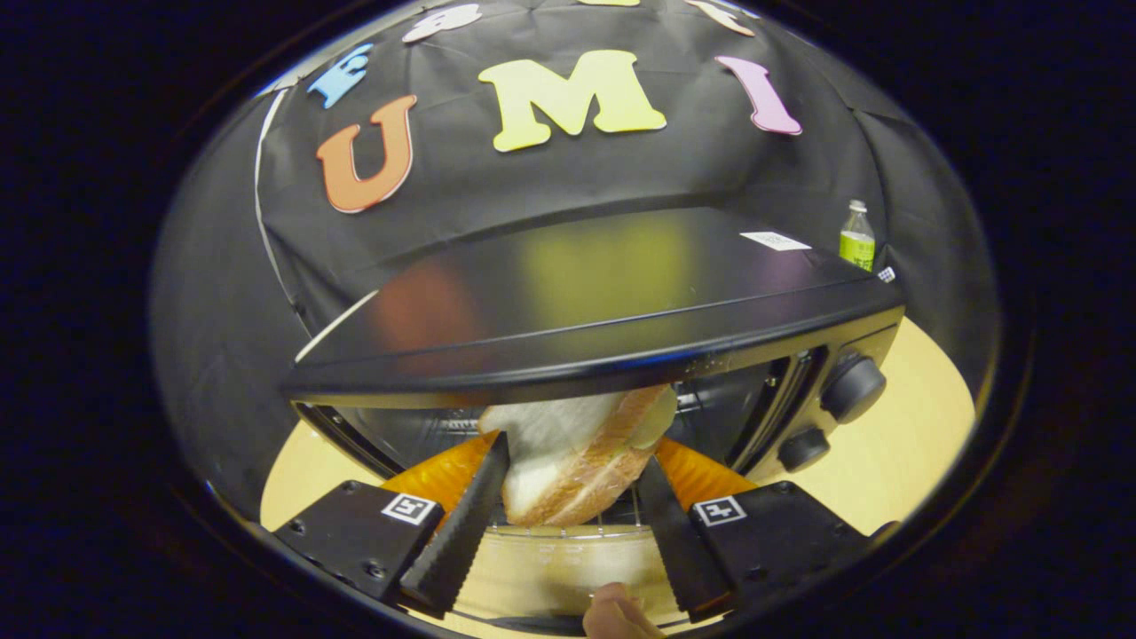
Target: Open the toaster oven, put the food inside, and close the toaster oven door.
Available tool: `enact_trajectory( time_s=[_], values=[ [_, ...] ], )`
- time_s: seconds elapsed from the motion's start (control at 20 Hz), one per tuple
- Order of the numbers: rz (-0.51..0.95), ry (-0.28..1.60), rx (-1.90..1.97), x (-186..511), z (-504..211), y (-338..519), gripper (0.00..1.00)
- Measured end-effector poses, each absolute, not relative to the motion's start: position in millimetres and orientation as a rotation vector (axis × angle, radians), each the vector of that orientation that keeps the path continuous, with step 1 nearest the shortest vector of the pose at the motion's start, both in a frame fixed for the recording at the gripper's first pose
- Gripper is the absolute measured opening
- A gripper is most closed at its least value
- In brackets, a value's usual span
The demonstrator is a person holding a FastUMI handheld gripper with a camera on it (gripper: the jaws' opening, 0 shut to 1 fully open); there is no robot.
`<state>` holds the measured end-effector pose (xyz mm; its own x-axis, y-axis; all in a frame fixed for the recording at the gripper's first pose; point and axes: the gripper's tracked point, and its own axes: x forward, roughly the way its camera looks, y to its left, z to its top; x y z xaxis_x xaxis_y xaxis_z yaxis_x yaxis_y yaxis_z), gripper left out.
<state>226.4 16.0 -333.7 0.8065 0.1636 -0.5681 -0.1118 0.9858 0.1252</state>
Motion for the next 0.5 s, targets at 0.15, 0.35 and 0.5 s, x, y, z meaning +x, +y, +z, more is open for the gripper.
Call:
enact_trajectory(
  time_s=[0.15, 0.35, 0.5],
  values=[
    [0.172, 0.652, 0.106, 210, -331, 11, 0.92],
    [0.212, 0.687, 0.108, 183, -327, 2, 0.91],
    [0.216, 0.691, 0.140, 169, -327, 0, 0.92]
  ],
)
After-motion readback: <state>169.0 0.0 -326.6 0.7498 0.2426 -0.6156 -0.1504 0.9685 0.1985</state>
